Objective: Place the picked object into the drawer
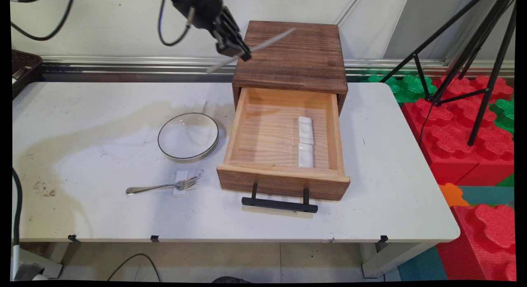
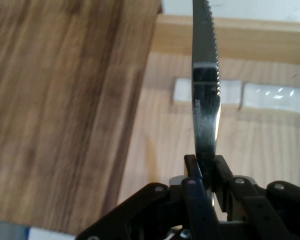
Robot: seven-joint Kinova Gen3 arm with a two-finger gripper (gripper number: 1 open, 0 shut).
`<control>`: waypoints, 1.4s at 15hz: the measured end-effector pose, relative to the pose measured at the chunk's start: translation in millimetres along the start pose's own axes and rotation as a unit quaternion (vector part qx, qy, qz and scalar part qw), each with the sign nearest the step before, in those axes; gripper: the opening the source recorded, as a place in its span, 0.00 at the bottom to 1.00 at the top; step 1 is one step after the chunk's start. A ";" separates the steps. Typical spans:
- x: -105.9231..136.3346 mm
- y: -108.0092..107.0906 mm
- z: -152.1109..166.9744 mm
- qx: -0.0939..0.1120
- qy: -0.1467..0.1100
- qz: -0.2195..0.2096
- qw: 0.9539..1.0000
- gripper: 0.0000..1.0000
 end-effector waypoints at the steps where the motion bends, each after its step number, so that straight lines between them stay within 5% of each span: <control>1: 5.6 3.8 7.1 -0.006 0.000 0.003 1.000 0.00; 10: 36.9 19.5 87.1 -0.045 -0.011 0.031 0.998 0.00; 21: 18.0 11.2 174.4 -0.066 -0.025 0.040 0.997 0.00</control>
